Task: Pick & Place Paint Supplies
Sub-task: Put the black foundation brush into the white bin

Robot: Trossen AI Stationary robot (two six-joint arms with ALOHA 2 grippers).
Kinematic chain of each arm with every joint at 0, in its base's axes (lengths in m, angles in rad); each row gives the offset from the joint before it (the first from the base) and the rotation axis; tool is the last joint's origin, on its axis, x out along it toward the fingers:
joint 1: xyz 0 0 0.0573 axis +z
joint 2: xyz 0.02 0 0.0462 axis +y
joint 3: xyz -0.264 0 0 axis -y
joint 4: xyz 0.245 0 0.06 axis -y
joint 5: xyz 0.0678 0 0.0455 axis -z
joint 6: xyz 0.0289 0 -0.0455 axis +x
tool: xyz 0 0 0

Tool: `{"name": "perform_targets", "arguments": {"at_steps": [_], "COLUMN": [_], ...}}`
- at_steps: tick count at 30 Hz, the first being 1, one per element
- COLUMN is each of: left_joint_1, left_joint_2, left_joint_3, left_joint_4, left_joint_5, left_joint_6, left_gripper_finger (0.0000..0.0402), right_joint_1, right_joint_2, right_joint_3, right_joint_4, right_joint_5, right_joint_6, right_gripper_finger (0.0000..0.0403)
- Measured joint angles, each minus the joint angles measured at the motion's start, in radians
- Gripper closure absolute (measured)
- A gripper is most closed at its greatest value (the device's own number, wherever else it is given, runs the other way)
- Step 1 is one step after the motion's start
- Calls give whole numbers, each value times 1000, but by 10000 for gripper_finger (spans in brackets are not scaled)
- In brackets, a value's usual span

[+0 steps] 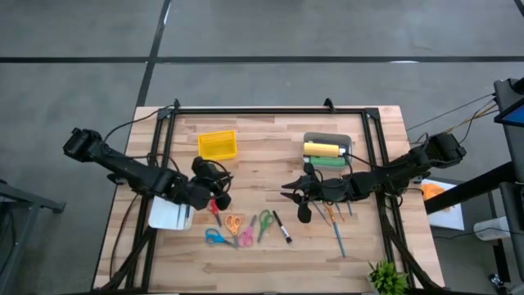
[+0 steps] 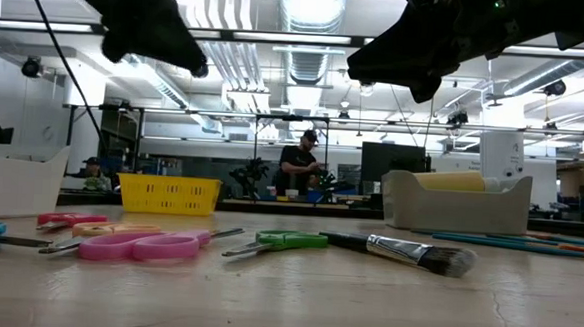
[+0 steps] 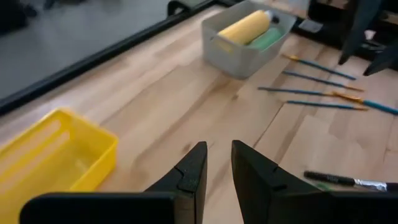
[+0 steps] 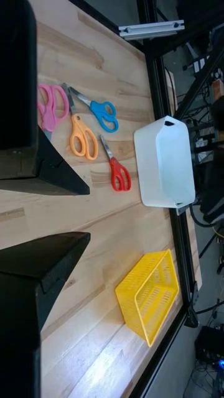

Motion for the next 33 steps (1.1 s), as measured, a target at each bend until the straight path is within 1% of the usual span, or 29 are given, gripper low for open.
{"name": "perform_targets", "arguments": {"at_steps": [3, 7, 10, 14, 16, 19, 33], "left_joint_1": [14, 18, 19, 21, 23, 24, 24], "left_joint_2": [0, 0, 0, 0, 0, 0, 0], "left_joint_3": [-63, -161, -230, -299, -314, -316, -315], "left_joint_4": [184, 426, 593, 747, 780, 784, 752], "left_joint_5": [2, 33, 65, 134, 157, 172, 178], "left_joint_6": [153, 343, 440, 534, 546, 546, 546], "left_gripper_finger": [324, 324, 324, 324, 324, 324, 324], "right_joint_1": [0, 0, 0, 0, 0, 0, 0], "right_joint_2": [0, 0, 0, 0, 0, 0, 0], "right_joint_3": [0, 0, 0, 0, 0, 0, 0], "right_joint_4": [0, 0, 0, 0, 0, 0, 0], "right_joint_5": [0, 0, 0, 0, 0, 0, 0], "right_joint_6": [0, 0, 0, 0, 0, 0, 0], "right_gripper_finger": [300, 300, 300, 300, 300, 300, 300]}}
